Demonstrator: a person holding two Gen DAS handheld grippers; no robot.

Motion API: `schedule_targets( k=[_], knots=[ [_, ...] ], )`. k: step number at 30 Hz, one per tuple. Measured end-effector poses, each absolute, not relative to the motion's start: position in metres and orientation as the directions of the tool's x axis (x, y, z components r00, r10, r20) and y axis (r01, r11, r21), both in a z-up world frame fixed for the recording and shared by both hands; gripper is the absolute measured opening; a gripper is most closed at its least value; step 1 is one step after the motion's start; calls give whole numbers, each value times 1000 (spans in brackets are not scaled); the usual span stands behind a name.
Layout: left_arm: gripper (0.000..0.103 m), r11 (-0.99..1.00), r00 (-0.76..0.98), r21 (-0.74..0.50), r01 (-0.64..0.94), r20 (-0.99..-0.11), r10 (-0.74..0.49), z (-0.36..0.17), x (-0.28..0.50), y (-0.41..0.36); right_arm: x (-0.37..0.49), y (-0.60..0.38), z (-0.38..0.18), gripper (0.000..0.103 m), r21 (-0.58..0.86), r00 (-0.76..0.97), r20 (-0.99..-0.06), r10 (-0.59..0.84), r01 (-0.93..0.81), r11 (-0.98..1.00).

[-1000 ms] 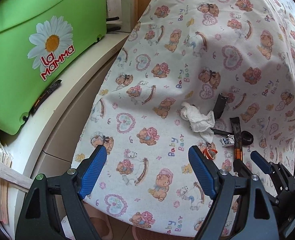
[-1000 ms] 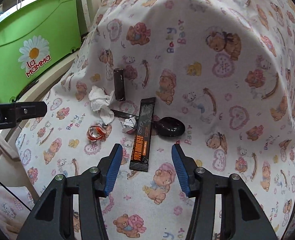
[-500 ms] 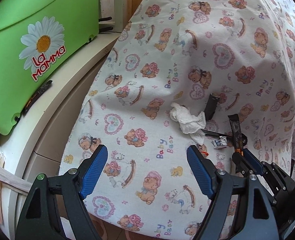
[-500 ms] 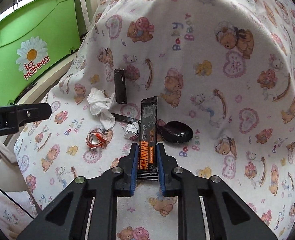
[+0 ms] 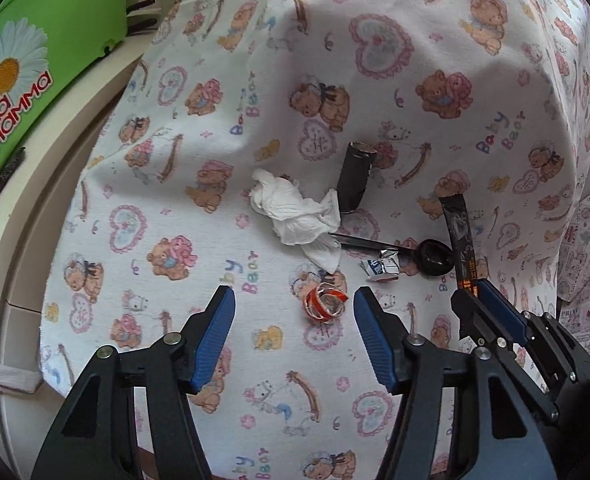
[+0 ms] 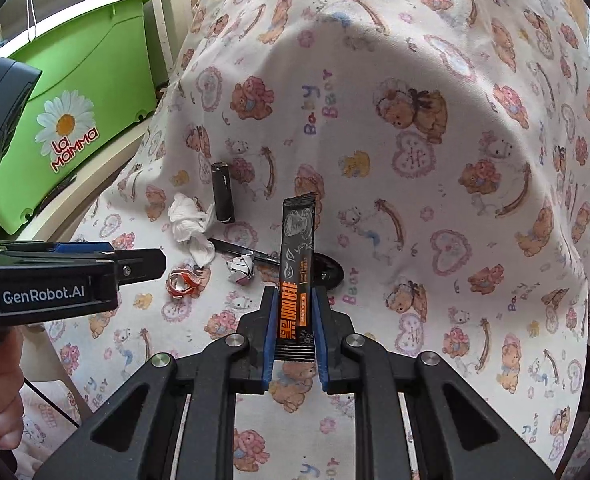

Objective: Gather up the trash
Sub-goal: 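Grasp the red-and-white crumpled wrapper with the left tool while the right tool holds its wrapper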

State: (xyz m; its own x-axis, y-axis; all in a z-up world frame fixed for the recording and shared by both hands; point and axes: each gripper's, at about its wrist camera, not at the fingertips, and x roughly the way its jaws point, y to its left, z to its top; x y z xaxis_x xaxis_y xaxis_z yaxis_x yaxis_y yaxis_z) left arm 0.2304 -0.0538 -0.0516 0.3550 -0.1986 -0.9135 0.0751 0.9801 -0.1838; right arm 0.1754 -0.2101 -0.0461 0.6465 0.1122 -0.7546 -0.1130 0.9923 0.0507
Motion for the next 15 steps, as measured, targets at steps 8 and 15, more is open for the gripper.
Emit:
schedule_targets(
  k=[8,15],
  knots=[
    [49,989,346,-105,106,-928,-135,-62,241,-83,181,-226,-49,19,102,627,-768,127,-75,992],
    [21,991,332,-70,114,-937,-105,-71,242,-92,177,-224,-45,19,90,630,-766,127,-91,992]
  ],
)
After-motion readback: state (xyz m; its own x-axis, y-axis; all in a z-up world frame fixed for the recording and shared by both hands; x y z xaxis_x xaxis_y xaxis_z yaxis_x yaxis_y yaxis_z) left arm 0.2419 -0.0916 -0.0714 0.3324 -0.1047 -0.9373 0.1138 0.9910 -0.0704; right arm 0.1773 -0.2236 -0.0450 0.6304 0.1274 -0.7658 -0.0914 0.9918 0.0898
